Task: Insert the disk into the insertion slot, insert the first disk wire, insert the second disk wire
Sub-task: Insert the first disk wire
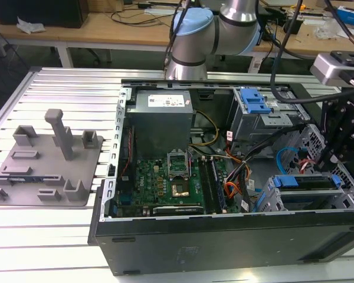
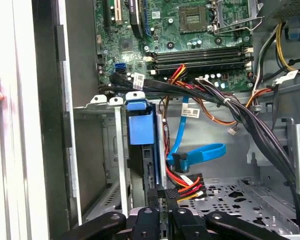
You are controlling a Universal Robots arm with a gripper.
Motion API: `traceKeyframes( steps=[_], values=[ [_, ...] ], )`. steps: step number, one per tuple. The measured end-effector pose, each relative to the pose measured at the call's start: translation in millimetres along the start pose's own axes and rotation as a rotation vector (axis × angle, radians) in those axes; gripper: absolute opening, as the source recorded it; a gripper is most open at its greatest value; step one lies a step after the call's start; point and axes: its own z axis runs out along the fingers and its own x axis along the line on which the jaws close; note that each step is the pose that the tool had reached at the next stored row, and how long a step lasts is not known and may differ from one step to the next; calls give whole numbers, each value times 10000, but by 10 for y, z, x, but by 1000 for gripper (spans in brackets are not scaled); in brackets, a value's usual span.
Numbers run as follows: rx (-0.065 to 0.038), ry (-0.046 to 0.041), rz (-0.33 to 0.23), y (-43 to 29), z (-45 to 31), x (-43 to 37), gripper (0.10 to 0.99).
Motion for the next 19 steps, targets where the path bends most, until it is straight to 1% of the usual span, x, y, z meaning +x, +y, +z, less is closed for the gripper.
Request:
traceKeyframes(
  steps=[2, 11, 14, 15, 16, 17, 18, 19],
  values=[
    [-1, -20, 0, -1, 3, 24, 165],
    [1, -19, 1, 1, 8, 26, 165],
    [76, -35, -26, 20, 15, 27, 165],
    [77, -37, -30, 21, 15, 27, 165],
    [78, -37, -30, 24, 13, -9, 165],
    [77, -66, -39, 22, 14, -5, 165],
    [85, -156, -47, 21, 15, 8, 165],
    [94, -199, -53, 21, 16, 15, 165]
  ],
)
